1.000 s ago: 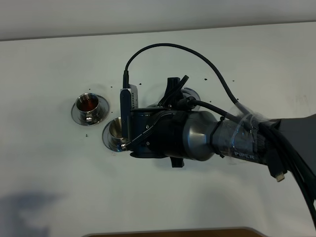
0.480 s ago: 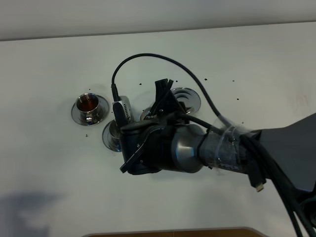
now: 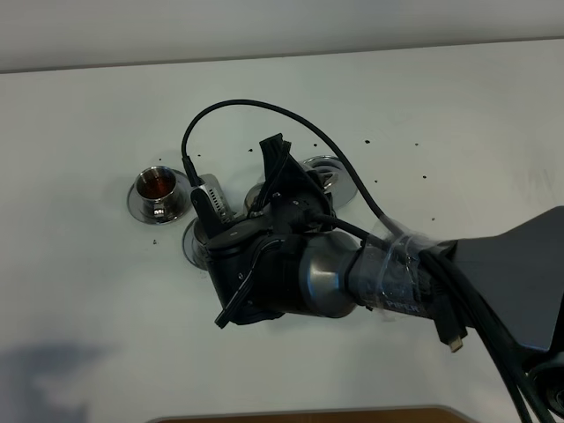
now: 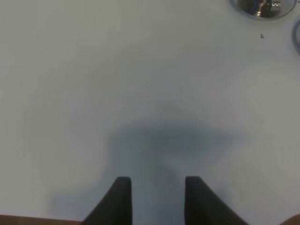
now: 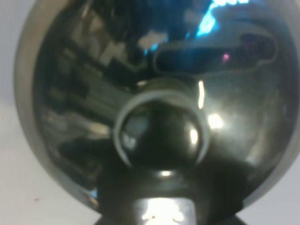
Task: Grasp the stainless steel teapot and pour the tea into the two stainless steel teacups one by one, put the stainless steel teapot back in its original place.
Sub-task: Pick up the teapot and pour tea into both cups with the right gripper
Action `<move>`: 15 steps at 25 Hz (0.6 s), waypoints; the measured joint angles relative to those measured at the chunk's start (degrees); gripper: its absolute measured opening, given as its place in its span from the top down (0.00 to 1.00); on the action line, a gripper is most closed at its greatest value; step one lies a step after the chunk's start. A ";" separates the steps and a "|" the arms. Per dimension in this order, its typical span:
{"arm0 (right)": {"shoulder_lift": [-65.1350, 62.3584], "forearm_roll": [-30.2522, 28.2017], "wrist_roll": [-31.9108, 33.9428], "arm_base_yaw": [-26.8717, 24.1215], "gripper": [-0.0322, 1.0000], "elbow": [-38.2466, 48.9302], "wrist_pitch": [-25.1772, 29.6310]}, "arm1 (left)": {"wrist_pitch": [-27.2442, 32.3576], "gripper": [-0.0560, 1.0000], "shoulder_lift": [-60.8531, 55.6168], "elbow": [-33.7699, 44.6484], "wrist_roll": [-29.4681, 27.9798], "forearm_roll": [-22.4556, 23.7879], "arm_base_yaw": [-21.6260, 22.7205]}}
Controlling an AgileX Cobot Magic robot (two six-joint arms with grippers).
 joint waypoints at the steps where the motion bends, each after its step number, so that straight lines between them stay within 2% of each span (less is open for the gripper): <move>1: 0.00 -0.92 -0.45 0.00 0.78 0.00 0.00 | 0.00 0.64 0.00 0.00 0.00 0.00 0.00; 15: 0.00 -9.20 -7.21 0.00 0.78 0.00 0.00 | 0.00 0.64 0.00 0.00 -0.06 0.00 0.00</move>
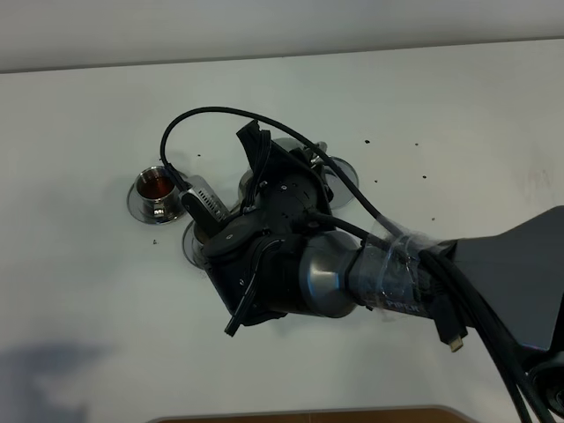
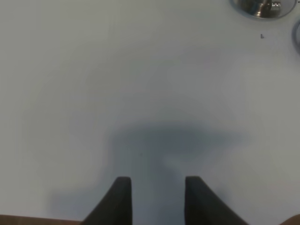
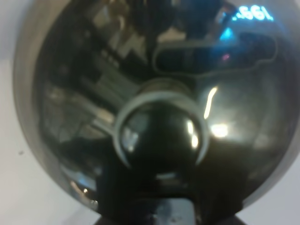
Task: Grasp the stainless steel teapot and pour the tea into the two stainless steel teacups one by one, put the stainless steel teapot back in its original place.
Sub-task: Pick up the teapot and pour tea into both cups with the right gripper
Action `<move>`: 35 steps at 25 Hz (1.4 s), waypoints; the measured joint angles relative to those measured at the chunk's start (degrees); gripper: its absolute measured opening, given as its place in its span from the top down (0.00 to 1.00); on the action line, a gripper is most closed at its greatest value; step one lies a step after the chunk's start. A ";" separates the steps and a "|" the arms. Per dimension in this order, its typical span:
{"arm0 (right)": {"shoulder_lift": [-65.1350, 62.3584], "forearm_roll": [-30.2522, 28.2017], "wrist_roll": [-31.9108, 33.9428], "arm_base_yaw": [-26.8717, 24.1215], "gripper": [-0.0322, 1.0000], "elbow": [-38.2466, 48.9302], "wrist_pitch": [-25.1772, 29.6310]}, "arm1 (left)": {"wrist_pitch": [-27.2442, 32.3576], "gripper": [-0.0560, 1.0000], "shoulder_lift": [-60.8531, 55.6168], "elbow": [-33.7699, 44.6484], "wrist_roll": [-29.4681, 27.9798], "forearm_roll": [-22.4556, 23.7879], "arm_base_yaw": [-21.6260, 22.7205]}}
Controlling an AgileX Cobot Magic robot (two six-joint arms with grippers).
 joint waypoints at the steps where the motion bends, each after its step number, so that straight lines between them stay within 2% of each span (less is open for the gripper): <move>1: 0.00 -0.38 -0.57 0.00 0.78 0.00 0.10 | 0.00 0.64 0.00 0.00 0.00 0.00 0.00; 13: 0.00 -6.00 -2.39 0.00 0.78 0.00 1.13 | 0.00 0.64 0.00 0.00 0.00 0.00 0.00; 35: 0.00 -9.11 -5.85 0.00 0.78 0.00 0.68 | 0.00 0.64 0.00 0.00 0.07 0.00 0.00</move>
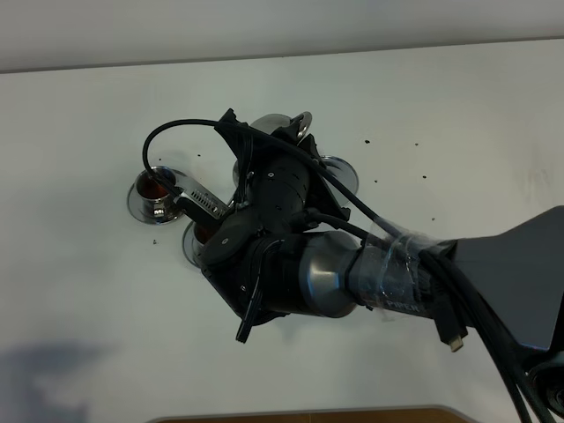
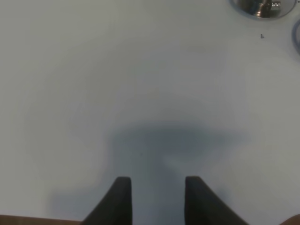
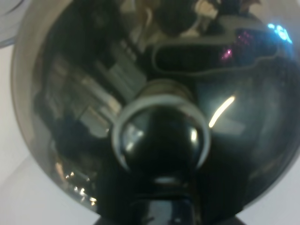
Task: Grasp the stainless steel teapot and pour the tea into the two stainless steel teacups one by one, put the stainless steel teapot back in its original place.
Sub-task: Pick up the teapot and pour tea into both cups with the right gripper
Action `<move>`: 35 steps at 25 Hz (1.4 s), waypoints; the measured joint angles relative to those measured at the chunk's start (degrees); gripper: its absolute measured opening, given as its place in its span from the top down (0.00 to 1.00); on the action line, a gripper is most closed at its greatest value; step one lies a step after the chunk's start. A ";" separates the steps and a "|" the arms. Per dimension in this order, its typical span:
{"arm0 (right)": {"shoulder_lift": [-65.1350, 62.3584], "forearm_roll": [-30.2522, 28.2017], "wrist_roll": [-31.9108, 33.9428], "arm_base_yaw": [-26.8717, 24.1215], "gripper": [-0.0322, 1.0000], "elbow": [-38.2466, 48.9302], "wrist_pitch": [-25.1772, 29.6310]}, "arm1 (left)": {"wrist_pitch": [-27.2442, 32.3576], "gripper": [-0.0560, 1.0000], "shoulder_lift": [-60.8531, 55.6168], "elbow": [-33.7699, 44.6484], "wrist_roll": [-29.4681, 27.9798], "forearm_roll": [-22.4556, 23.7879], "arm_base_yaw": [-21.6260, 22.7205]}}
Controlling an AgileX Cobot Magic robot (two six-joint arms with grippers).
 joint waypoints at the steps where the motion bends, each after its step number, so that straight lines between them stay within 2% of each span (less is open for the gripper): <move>1: 0.00 -0.05 -0.12 0.00 0.78 0.00 -0.06 | 0.00 0.64 0.00 0.00 0.00 0.00 0.00; 18: 0.00 0.96 -0.58 0.00 0.78 0.00 -0.88 | 0.00 0.64 0.00 0.00 0.00 0.00 0.00; 24: 0.00 8.07 4.22 0.00 0.78 0.00 -1.08 | 0.00 0.64 0.00 0.00 -0.05 0.00 0.00; 30: 0.00 12.72 12.95 0.00 0.78 -0.13 -0.60 | 0.00 0.64 0.00 0.00 -0.11 0.00 0.00; 35: 0.00 24.02 17.37 0.00 0.78 -4.63 4.30 | 0.00 0.64 0.00 0.00 -0.11 0.00 0.00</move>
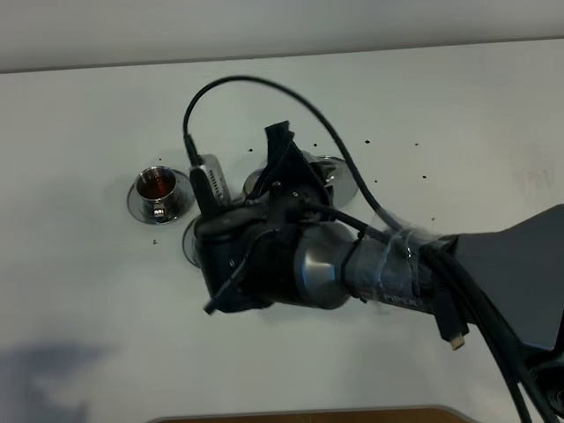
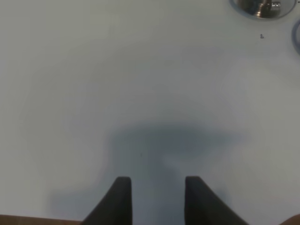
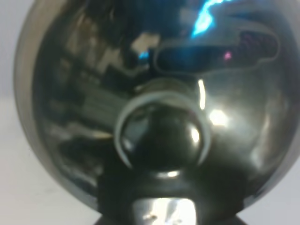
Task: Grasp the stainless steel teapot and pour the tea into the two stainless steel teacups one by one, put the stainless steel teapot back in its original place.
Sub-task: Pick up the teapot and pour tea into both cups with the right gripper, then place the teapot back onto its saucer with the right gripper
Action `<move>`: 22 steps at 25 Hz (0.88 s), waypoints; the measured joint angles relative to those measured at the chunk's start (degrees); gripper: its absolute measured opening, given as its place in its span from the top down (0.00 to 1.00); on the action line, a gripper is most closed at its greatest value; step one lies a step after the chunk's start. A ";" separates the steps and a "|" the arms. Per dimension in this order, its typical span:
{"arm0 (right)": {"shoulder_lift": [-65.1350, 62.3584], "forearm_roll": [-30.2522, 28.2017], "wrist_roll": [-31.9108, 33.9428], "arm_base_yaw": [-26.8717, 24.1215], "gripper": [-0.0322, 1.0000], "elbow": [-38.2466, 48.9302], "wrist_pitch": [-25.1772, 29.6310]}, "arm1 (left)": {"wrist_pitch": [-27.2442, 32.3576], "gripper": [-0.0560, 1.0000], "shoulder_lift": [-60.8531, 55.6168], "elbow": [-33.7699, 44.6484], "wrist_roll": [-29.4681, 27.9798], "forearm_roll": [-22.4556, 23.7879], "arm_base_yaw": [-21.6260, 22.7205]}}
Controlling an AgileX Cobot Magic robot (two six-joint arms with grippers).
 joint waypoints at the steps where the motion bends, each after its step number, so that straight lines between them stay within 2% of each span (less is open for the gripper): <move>1: 0.00 2.24 0.72 0.00 0.78 -1.43 1.01 | 0.00 0.64 0.00 0.00 0.00 0.00 0.00; 4: 0.04 10.13 2.37 -0.37 0.78 -5.61 1.66 | 0.00 0.64 0.00 0.00 0.00 0.00 0.00; 7: 0.04 20.43 3.44 -2.46 0.78 -10.21 1.66 | 0.00 0.64 0.00 0.00 0.00 0.00 0.00; 12: 0.04 33.45 4.37 -8.84 0.78 -15.49 2.18 | 0.00 0.64 0.00 0.00 0.05 0.00 0.00; 18: 0.04 50.51 4.69 -17.14 0.78 -17.25 1.98 | 0.00 0.64 0.00 0.00 0.05 0.00 0.00; 22: 0.04 56.95 2.31 -19.33 0.78 -17.29 0.37 | 0.00 0.64 0.00 0.00 0.05 0.00 0.00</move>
